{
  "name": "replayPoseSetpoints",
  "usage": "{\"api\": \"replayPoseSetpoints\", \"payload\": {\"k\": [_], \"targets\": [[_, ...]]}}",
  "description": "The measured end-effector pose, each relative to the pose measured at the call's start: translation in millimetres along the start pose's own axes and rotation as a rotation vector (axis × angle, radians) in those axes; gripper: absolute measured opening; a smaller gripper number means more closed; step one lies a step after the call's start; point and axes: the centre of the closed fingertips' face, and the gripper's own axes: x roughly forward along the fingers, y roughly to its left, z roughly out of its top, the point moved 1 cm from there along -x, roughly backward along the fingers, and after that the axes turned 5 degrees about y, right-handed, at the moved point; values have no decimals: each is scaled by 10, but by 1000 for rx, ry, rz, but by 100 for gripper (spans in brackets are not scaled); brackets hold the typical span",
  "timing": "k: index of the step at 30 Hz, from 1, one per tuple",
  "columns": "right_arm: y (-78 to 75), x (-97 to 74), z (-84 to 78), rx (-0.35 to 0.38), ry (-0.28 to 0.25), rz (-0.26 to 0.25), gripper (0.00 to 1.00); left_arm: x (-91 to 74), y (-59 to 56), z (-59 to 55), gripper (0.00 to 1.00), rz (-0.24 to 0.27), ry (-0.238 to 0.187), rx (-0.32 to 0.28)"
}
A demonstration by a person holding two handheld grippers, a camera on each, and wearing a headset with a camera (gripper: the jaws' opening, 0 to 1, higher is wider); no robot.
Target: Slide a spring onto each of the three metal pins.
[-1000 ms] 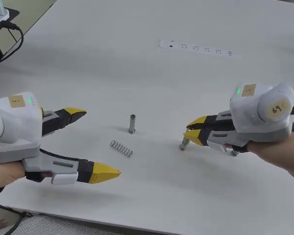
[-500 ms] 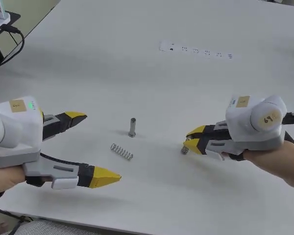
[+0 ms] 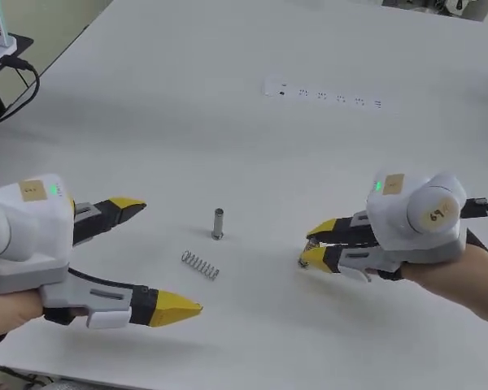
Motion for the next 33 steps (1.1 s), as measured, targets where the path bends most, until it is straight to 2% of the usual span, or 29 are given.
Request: {"api": "replayPoseSetpoints", "payload": {"k": [3,7,11,16,27,29,33], "targets": [[-10,7,-3,-6,4,-8,15,-15,10,-10,98,6,2,-2],[-8,15,17,11,-8,-13,25,-21,0,-23,98,5,8,-6],[-16,7,44,21,-26,-27,31,-20,-4,-9,98,6,6,-4],[-28,-26,54,62,-47,-35,35,-21,1,7,98,9,2,-3],[-23,-155,97,102,-77,-74,46,-34,3,8,98,13,1,-4],[-36,-178,109,117,-87,-88,50,-20,-8,7,98,6,4,-15],[-27,-216,116,137,-102,-93,52,-2,-36,13,98,2,2,-2]]}}
